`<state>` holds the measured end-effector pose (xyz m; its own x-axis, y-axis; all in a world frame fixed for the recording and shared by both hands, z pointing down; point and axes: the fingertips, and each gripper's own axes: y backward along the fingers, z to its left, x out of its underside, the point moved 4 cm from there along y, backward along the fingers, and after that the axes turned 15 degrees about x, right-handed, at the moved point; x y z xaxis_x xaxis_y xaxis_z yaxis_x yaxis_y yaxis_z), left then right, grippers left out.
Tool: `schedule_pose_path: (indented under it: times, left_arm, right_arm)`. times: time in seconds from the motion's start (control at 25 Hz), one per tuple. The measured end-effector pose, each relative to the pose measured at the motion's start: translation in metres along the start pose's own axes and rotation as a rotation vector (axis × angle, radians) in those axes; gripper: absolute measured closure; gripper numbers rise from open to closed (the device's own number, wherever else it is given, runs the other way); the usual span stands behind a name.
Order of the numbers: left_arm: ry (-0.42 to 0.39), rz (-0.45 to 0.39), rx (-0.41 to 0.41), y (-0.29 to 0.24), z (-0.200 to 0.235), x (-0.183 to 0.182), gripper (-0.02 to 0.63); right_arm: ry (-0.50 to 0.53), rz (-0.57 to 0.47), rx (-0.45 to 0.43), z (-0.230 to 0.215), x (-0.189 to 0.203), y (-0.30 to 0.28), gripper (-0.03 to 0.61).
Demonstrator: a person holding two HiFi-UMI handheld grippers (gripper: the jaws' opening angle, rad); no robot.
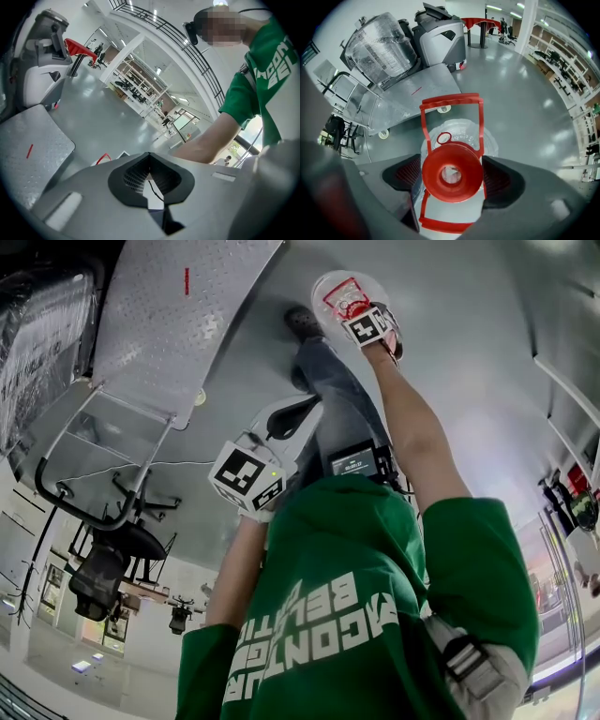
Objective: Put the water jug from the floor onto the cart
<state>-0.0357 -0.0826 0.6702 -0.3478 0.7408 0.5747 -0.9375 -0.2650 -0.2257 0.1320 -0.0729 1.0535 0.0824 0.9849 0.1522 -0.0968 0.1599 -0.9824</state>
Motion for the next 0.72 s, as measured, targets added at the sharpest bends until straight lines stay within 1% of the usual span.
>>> schedule_pose_path:
  times: [0.24,0.32,0.52,0.72]
  left_arm:
    - [0.006,-0.003,-0.015,0.004,0.006,-0.002,0.603]
    - [0.006,-0.006,-0.020,0.007,0.008,-0.002,0.603]
    - [0.009,-0.011,-0.031,0.009,0.013,-0.003,0.603]
    - [0.009,-0.014,-0.033,0.009,0.014,-0.003,0.603]
  right_arm:
    - [0.014,0.027,0.022,0.000,0.002,-0.007,0.197]
    - [0.016,0.033,0.036,-0.002,0.002,-0.008,0.247]
    - [0.021,0.033,0.036,-0.005,0.002,-0.008,0.249]
    - [-0.009,0.010,0.043,-0.010,0.000,-0.007,0.249]
